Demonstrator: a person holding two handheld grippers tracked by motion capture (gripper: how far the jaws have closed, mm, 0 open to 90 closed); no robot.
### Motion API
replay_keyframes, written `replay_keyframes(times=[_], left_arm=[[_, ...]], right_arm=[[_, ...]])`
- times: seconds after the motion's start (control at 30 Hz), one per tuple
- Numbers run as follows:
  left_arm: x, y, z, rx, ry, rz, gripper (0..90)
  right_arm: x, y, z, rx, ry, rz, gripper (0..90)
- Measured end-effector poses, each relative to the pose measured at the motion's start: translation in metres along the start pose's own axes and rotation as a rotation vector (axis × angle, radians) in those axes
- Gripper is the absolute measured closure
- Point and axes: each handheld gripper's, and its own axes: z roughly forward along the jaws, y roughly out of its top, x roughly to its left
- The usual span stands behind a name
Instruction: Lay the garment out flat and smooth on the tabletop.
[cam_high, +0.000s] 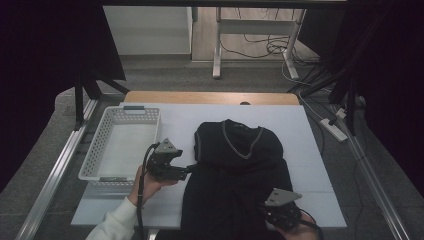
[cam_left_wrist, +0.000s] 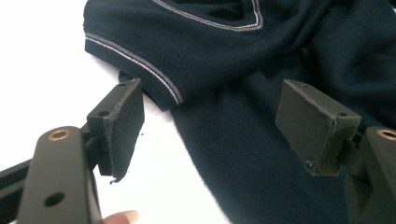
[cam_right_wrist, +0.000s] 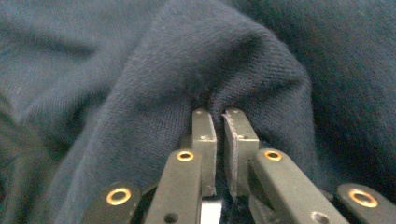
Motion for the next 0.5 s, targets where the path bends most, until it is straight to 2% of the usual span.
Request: replay_keyframes(times=[0.2,0.37,0.5], left_arm=[[0.000,0.001,0.000,-0.001,0.000,0.003,24.4],[0.000,0.002,0.001,-0.003,-0.001,-0.001,24.4],[0.001,0.003,0.002,-0.002,-0.004,0.000,24.3]], right_arm=[[-0.017,-0.032,-0.027,0.004,-0.038,0.118,83.9],[-0.020,-0.045,-0.040,0.010,-0.090,0.163,83.9],[-0.024,-0.056,-0.051,0.008,-0.114,0.200,84.0]])
